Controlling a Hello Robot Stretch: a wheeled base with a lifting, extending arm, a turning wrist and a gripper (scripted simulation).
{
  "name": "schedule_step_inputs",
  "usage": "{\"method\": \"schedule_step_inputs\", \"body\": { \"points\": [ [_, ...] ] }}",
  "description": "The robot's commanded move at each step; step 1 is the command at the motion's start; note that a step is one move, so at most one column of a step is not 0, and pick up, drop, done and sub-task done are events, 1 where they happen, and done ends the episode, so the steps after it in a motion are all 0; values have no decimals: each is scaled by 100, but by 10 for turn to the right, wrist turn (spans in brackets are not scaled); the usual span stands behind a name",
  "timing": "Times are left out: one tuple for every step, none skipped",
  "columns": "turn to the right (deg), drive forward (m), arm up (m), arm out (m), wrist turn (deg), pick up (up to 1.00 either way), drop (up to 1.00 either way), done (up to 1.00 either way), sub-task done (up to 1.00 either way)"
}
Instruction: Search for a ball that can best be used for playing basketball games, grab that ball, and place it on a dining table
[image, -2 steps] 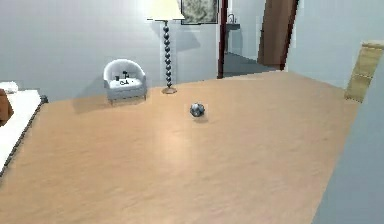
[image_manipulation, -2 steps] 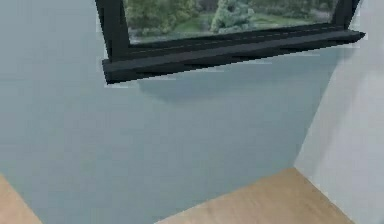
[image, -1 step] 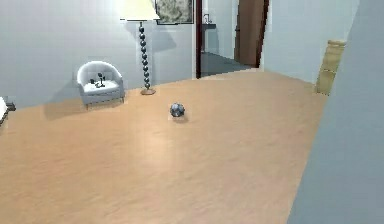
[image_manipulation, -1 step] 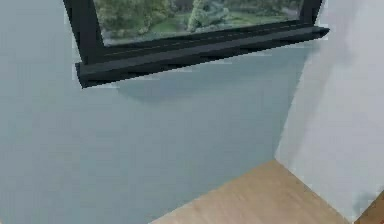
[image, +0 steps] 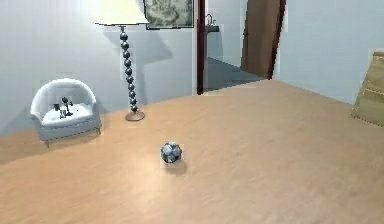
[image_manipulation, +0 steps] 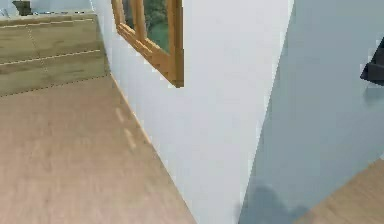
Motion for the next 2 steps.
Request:
{"method": "schedule_step_inputs", "body": {
  "points": [
    [210, 0, 0, 0, 0, 0, 0, 0, 0],
    [0, 10, 0, 0, 0, 0, 0, 0, 0]
  ]
}}
